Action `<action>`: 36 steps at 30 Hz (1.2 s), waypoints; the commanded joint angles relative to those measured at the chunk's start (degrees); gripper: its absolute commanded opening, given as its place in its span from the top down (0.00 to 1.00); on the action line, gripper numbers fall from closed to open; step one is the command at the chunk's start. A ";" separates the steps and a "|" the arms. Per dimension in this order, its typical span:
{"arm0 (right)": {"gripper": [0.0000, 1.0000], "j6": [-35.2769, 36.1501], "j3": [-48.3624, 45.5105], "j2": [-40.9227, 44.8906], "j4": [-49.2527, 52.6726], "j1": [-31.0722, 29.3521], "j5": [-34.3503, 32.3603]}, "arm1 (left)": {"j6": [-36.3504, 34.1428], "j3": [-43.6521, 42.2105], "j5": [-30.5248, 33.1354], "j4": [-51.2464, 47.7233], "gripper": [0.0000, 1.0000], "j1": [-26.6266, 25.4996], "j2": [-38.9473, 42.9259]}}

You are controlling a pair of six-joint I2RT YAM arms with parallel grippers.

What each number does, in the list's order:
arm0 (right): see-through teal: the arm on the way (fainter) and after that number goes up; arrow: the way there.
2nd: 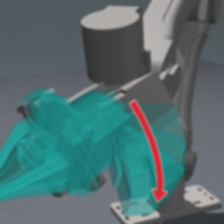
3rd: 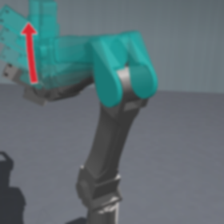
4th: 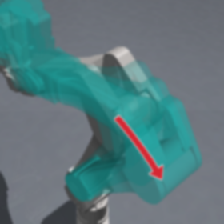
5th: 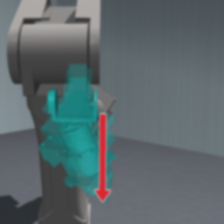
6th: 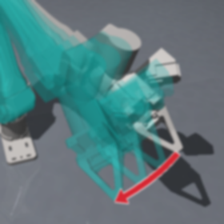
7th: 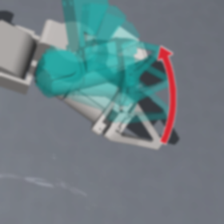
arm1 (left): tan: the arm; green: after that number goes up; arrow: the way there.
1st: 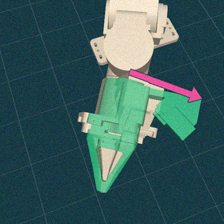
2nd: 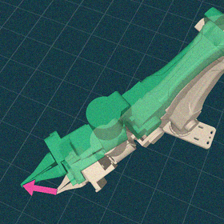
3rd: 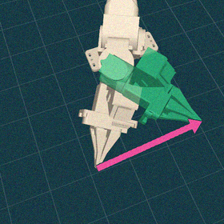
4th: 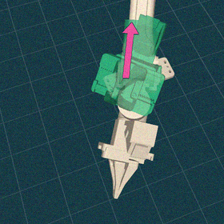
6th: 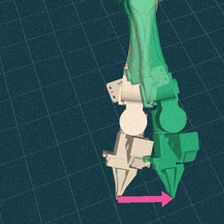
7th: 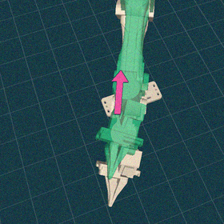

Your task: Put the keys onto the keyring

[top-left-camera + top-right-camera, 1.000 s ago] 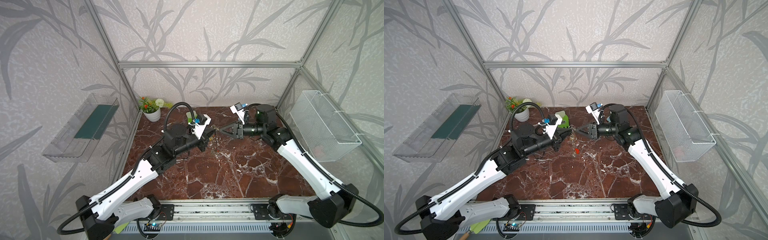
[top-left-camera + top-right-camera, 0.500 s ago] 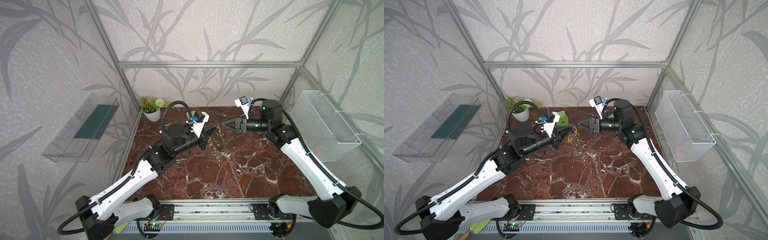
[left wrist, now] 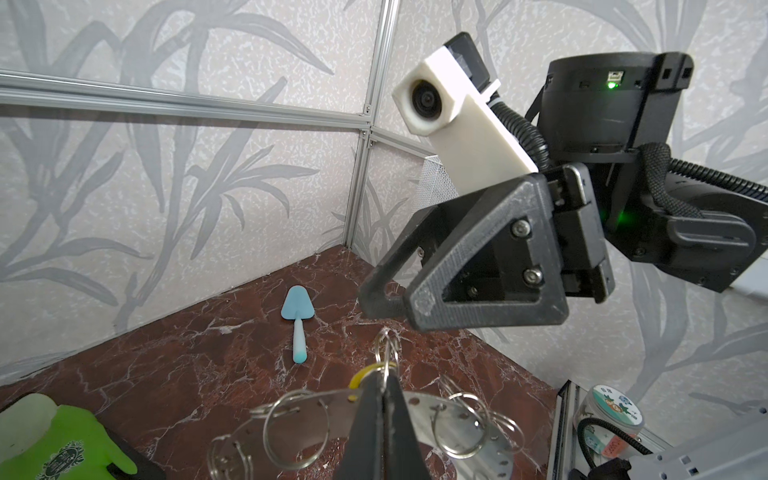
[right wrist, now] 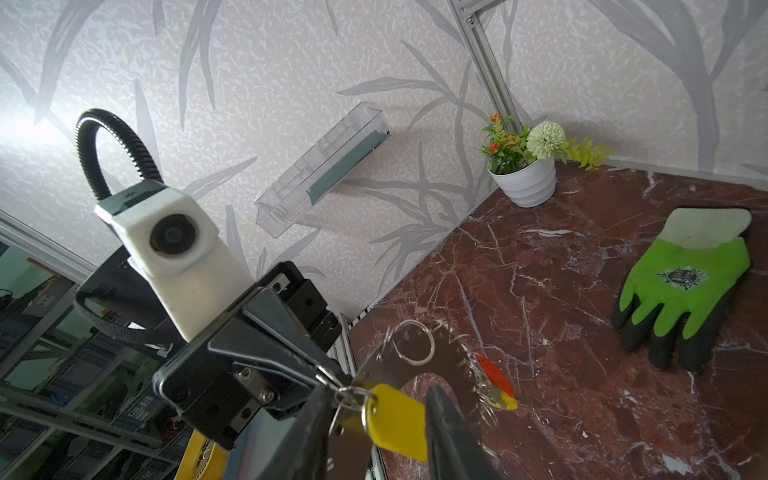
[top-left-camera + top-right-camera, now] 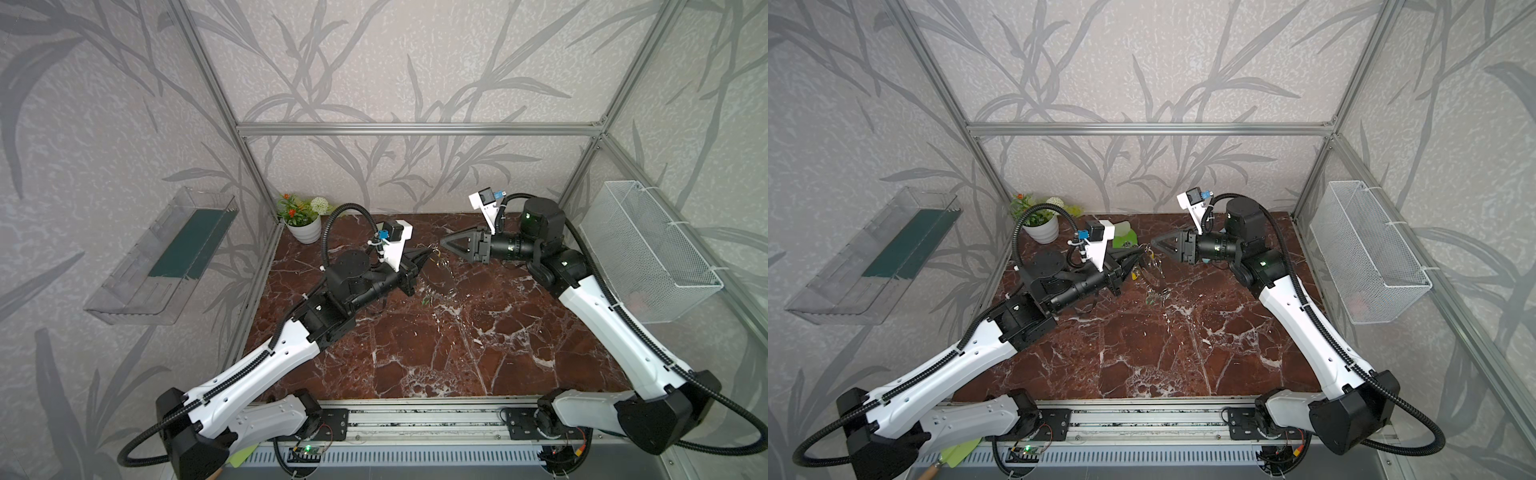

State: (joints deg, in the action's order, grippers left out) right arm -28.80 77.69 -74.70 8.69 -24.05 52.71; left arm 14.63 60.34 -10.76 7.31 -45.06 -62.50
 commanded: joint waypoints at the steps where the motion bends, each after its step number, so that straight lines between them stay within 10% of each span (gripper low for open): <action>1: 0.65 -5.39 -1.04 -0.87 -9.54 -0.15 4.36 | 3.99 -0.25 1.09 8.10 1.00 -0.21 1.02; 12: 0.64 -9.40 -2.88 -1.42 -16.68 -0.09 8.28 | 8.21 -2.82 2.99 14.81 1.00 -0.04 1.68; 36: 1.00 -13.83 -6.71 0.01 -23.54 -0.11 9.88 | 10.60 -1.01 2.04 21.68 1.00 1.75 -2.12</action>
State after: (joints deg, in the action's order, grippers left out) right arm -42.63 72.07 -76.69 -13.89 -23.68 61.10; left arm 24.01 57.58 -8.97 22.98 -43.70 -64.36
